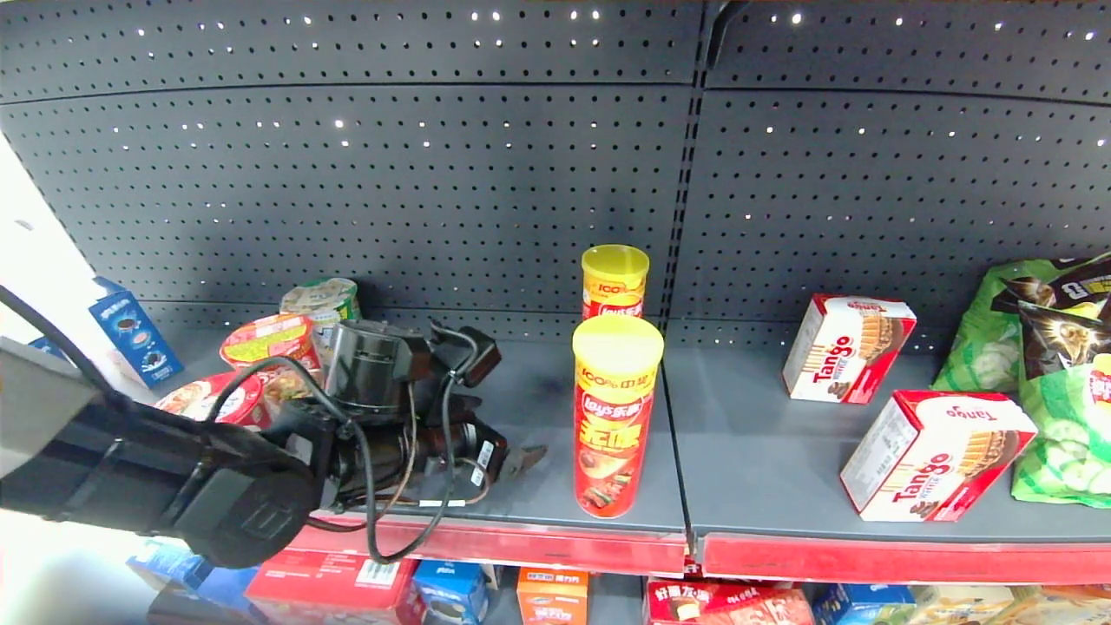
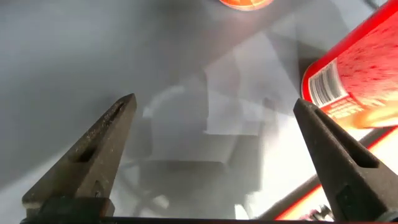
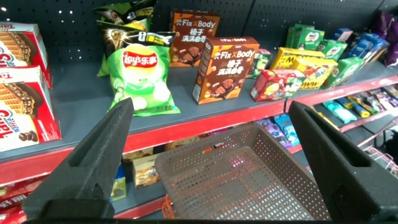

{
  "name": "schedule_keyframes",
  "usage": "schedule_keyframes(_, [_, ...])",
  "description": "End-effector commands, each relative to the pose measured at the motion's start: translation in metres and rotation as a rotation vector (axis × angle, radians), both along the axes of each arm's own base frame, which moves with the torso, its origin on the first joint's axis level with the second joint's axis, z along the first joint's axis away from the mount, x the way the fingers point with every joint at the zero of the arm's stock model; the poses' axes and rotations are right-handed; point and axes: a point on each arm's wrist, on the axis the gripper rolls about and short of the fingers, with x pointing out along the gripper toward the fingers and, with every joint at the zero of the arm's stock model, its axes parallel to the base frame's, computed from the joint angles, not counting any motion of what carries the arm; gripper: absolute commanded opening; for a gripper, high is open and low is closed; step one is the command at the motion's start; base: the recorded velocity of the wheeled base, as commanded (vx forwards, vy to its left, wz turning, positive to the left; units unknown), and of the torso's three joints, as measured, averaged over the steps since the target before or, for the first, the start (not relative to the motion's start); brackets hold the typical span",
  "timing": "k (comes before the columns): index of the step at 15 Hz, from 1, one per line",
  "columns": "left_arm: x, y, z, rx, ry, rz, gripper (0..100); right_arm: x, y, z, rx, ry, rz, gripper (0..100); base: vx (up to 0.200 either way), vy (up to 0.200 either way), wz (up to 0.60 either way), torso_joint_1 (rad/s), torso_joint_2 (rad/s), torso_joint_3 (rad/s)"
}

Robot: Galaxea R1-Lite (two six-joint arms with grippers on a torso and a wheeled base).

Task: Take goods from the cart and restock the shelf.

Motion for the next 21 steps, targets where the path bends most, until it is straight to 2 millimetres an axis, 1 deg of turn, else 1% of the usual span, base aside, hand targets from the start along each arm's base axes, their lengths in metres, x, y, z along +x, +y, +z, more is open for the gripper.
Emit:
schedule_keyframes(1, [-0.027,0.026,0.042,-0.044,-0.115,0.065,100,-0.002,-0.001,-0.003,0.002,-0.007,0.005,100,0.0,0.0,0.0,0.0,0.0,0.0])
schedule_keyframes(3, [-0.052,0.047,0.062,-0.067,-0.18,0.109,100,0.0,-0.001,-0.004,-0.002,0.003,0.019,100,0.0,0.0,0.0,0.0,0.0,0.0])
schedule_keyframes(4, [-0.07,0.057,0.073,-0.08,-0.223,0.136,100,0.003,-0.001,-0.005,-0.005,0.013,0.027,100,0.0,0.0,0.0,0.0,0.0,0.0])
schedule_keyframes(5, [-0.08,0.062,0.079,-0.088,-0.25,0.148,100,0.004,-0.001,-0.006,-0.007,0.019,0.031,100,0.0,0.0,0.0,0.0,0.0,0.0])
schedule_keyframes(6, [-0.107,0.073,0.09,-0.092,-0.293,0.193,100,0.006,-0.002,-0.006,-0.008,0.024,0.041,100,0.0,0.0,0.0,0.0,0.0,0.0])
schedule_keyframes(7, [-0.121,0.08,0.094,-0.089,-0.309,0.22,100,0.007,-0.002,-0.007,-0.01,0.029,0.048,100,0.0,0.0,0.0,0.0,0.0,0.0])
schedule_keyframes(8, [-0.155,0.095,0.097,-0.085,-0.346,0.283,100,0.008,-0.003,-0.007,-0.011,0.032,0.064,100,0.0,0.0,0.0,0.0,0.0,0.0])
schedule_keyframes(10, [-0.19,0.111,0.094,-0.097,-0.426,0.388,100,0.012,-0.003,-0.007,-0.016,0.048,0.078,100,0.0,0.0,0.0,0.0,0.0,0.0])
schedule_keyframes(12, [-0.215,0.123,0.103,-0.137,-0.524,0.473,100,0.016,-0.002,-0.006,-0.02,0.062,0.093,100,0.0,0.0,0.0,0.0,0.0,0.0])
schedule_keyframes(14, [-0.231,0.131,0.11,-0.169,-0.595,0.547,100,0.021,-0.002,-0.007,-0.022,0.07,0.108,100,0.0,0.0,0.0,0.0,0.0,0.0])
schedule_keyframes(15, [-0.238,0.134,0.11,-0.18,-0.617,0.579,100,0.021,-0.002,-0.008,-0.02,0.071,0.108,100,0.0,0.0,0.0,0.0,0.0,0.0])
schedule_keyframes(16, [-0.249,0.139,0.105,-0.188,-0.637,0.616,100,0.022,-0.002,-0.011,-0.019,0.076,0.108,100,0.0,0.0,0.0,0.0,0.0,0.0])
schedule_keyframes(20, [-0.291,0.16,0.073,-0.153,-0.649,0.814,100,0.024,-0.002,-0.012,-0.022,0.083,0.124,100,0.0,0.0,0.0,0.0,0.0,0.0])
schedule_keyframes(21, [-0.292,0.16,0.072,-0.15,-0.649,0.822,100,0.024,-0.002,-0.012,-0.021,0.084,0.124,100,0.0,0.0,0.0,0.0,0.0,0.0])
